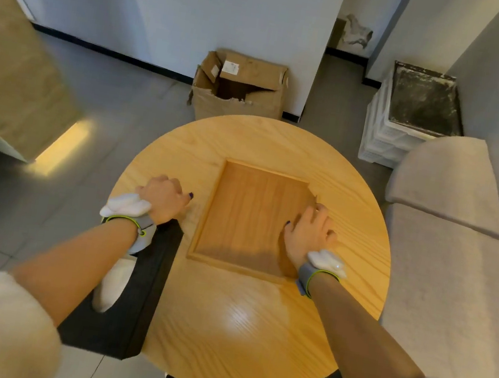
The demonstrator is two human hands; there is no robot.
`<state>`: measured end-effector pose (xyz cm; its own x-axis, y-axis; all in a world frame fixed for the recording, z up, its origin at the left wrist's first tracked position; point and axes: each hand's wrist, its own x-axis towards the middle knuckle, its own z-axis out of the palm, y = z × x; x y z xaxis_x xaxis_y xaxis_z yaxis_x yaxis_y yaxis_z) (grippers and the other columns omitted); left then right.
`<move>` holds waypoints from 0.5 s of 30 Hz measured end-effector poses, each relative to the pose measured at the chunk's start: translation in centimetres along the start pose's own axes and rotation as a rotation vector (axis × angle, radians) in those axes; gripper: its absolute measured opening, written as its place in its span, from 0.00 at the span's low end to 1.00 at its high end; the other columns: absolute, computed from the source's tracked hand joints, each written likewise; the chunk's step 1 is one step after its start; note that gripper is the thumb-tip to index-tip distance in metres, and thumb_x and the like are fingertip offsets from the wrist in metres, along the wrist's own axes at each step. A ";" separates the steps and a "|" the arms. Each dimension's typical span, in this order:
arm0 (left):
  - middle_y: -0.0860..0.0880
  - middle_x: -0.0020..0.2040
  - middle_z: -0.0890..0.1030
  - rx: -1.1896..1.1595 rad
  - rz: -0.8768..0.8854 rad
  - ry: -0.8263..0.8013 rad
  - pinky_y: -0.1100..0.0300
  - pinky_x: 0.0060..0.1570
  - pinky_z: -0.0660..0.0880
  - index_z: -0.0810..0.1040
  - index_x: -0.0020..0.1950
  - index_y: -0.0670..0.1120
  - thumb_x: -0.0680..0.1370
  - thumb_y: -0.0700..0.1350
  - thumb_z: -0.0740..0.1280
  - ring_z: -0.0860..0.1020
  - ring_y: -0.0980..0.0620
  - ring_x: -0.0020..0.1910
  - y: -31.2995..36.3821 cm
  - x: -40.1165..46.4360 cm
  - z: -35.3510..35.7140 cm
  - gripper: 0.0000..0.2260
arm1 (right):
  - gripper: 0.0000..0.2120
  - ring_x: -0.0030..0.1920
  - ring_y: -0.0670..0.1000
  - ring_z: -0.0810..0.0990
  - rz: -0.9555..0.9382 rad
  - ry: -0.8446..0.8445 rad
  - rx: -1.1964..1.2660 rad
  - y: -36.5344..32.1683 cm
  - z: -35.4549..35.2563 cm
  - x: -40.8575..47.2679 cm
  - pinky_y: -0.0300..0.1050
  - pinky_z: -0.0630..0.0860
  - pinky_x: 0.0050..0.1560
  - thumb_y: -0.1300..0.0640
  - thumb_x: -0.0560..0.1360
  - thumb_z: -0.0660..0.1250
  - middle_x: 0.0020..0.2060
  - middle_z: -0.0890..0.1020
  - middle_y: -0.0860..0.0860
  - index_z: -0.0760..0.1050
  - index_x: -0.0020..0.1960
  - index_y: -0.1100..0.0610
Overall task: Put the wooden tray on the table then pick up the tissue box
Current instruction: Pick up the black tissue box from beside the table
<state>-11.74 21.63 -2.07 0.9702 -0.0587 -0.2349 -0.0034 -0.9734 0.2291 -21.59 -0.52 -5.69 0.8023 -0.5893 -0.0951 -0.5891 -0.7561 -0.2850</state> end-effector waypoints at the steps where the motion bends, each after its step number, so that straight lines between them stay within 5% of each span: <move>1: 0.42 0.54 0.73 -0.046 -0.003 -0.012 0.54 0.55 0.69 0.77 0.55 0.45 0.77 0.49 0.62 0.74 0.42 0.54 -0.6 -0.2 -0.8 0.12 | 0.18 0.69 0.57 0.64 -0.061 -0.018 0.010 -0.9 -0.1 0.0 0.53 0.62 0.63 0.55 0.77 0.59 0.72 0.62 0.56 0.67 0.65 0.61; 5: 0.39 0.67 0.72 -0.033 -0.003 -0.057 0.49 0.64 0.68 0.71 0.68 0.41 0.78 0.51 0.61 0.71 0.40 0.65 -4.0 -1.4 -3.8 0.21 | 0.23 0.67 0.58 0.68 -0.305 -0.172 0.106 -5.9 -0.1 -0.6 0.49 0.63 0.64 0.54 0.78 0.59 0.70 0.66 0.57 0.62 0.70 0.62; 9: 0.39 0.67 0.73 -0.058 -0.085 -0.081 0.52 0.63 0.67 0.70 0.68 0.37 0.79 0.50 0.61 0.71 0.41 0.66 -7.9 -3.4 -5.7 0.22 | 0.23 0.69 0.57 0.67 -0.479 -0.356 0.251 -11.0 0.0 -2.6 0.41 0.56 0.62 0.55 0.78 0.61 0.69 0.70 0.60 0.65 0.69 0.64; 15: 0.40 0.68 0.74 -0.221 -0.282 -0.238 0.54 0.65 0.67 0.67 0.69 0.38 0.78 0.54 0.61 0.72 0.42 0.66 -13.4 -7.6 -5.5 0.26 | 0.28 0.71 0.56 0.66 -0.602 -0.630 0.256 -14.6 0.8 -5.0 0.45 0.62 0.68 0.49 0.76 0.64 0.71 0.68 0.58 0.64 0.71 0.62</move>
<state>-17.77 36.32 1.90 0.8429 0.1282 -0.5226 0.3310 -0.8892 0.3158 -16.90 13.68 -1.77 0.9160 0.2069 -0.3438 -0.0737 -0.7554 -0.6511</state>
